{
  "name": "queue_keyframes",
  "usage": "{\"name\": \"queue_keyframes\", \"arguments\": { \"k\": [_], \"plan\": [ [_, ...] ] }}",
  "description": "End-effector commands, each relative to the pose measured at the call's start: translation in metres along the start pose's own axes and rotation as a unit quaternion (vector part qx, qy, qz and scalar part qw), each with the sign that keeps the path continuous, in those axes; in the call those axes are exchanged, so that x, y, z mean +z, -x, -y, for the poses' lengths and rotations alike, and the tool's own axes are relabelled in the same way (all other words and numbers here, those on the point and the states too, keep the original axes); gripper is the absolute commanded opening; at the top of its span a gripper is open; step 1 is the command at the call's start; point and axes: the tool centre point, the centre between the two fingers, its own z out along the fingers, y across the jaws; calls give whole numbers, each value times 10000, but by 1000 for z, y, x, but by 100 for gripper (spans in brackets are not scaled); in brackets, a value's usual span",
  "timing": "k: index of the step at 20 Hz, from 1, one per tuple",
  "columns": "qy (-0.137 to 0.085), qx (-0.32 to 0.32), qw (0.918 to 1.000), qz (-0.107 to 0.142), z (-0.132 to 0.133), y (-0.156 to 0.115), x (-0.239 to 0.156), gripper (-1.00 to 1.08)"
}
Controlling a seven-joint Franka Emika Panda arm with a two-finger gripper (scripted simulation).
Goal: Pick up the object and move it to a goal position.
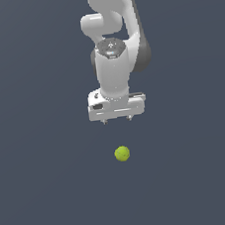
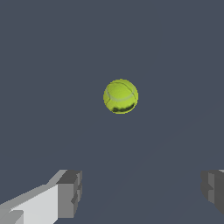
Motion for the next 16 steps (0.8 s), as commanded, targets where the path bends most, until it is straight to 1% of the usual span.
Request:
{"name": "queue_keyframes", "arguments": {
  "k": [1, 8, 12, 16],
  "plan": [
    [2, 19, 10000, 2, -1, 0, 0, 100],
    [-9, 266, 9996, 21, -1, -12, 10, 100],
    [-16, 549, 9985, 43, -1, -24, 22, 100],
    [-18, 933, 9956, 75, 0, -40, 40, 100]
  ]
}}
